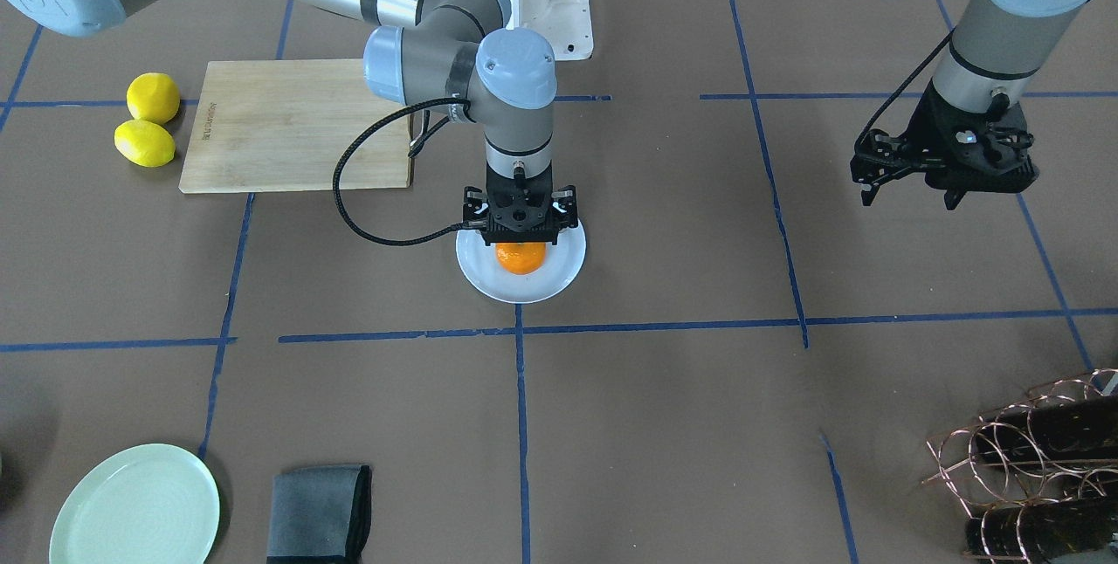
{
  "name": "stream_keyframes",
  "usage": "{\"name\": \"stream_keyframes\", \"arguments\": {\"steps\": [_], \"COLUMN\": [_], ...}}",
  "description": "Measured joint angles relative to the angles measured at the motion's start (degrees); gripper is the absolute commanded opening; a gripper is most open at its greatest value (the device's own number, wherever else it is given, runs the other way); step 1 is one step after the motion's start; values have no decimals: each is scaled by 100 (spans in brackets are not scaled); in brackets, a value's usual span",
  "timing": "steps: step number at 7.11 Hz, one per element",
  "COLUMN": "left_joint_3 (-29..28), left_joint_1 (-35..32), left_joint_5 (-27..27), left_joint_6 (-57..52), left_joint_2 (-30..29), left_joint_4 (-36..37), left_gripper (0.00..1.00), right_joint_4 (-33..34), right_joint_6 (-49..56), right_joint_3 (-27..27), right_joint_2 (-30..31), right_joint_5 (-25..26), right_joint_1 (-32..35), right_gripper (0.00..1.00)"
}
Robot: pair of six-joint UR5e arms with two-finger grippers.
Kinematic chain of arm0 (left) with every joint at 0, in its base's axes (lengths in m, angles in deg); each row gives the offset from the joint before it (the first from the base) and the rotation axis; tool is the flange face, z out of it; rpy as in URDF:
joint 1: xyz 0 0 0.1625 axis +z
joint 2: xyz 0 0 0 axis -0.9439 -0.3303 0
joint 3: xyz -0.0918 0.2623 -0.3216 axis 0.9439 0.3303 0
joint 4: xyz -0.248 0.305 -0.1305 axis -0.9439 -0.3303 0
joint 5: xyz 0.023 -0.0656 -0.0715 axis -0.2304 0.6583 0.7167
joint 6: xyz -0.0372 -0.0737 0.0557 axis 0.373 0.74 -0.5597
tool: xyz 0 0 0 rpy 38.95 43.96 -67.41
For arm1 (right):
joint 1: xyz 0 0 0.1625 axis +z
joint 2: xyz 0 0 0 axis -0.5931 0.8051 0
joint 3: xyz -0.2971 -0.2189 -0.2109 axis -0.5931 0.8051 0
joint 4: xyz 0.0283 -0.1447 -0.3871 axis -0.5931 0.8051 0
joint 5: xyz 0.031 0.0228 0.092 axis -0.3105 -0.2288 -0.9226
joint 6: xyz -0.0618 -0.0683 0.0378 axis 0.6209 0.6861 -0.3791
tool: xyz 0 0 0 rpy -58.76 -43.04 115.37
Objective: Pick orange to plate
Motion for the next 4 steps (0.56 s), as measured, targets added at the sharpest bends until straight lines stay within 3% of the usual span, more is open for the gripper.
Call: {"name": "stream_keyframes", "arguments": {"steps": [2, 4], "left_joint_3": [-28, -47], "left_joint_1": [-120, -566], "left_joint_5": [22, 124], "left_joint_6": [-266, -939], "left_joint_2": [19, 130], "left_joint_4": [2, 17], "left_gripper": [100, 100], "right_joint_4": [99, 855], "right_joint_6": [51, 512], "right_joint_3": [-193, -856], "right_joint_2": [2, 102], "right_joint_5": [-336, -923], "right_joint_1": [284, 806], "right_gripper": [100, 100]}}
